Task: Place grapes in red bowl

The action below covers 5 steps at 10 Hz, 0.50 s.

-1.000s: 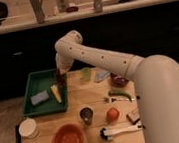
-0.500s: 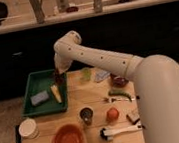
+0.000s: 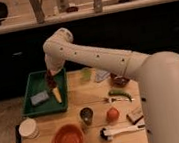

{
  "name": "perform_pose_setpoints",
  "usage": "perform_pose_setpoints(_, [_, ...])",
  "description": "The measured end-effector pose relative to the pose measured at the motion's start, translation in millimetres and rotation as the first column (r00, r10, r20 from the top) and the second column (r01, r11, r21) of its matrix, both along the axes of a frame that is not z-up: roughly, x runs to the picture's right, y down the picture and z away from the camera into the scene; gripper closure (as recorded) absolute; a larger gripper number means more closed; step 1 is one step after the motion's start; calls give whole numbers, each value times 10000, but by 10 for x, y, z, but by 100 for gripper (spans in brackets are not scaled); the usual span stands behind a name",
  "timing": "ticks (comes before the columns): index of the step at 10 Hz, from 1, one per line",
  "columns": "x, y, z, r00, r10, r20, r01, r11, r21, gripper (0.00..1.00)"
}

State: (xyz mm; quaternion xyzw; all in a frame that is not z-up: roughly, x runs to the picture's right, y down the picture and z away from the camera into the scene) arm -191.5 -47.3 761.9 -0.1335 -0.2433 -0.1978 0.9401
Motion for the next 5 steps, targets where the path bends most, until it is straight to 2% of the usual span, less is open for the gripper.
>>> perform_pose_setpoints(3, [-64,164,-135,9959,-703,573,740,9951,-650,100])
perform_pose_setpoints(5, [-109,331,-249,9850,-1354,1068,1463,9840,-1014,100])
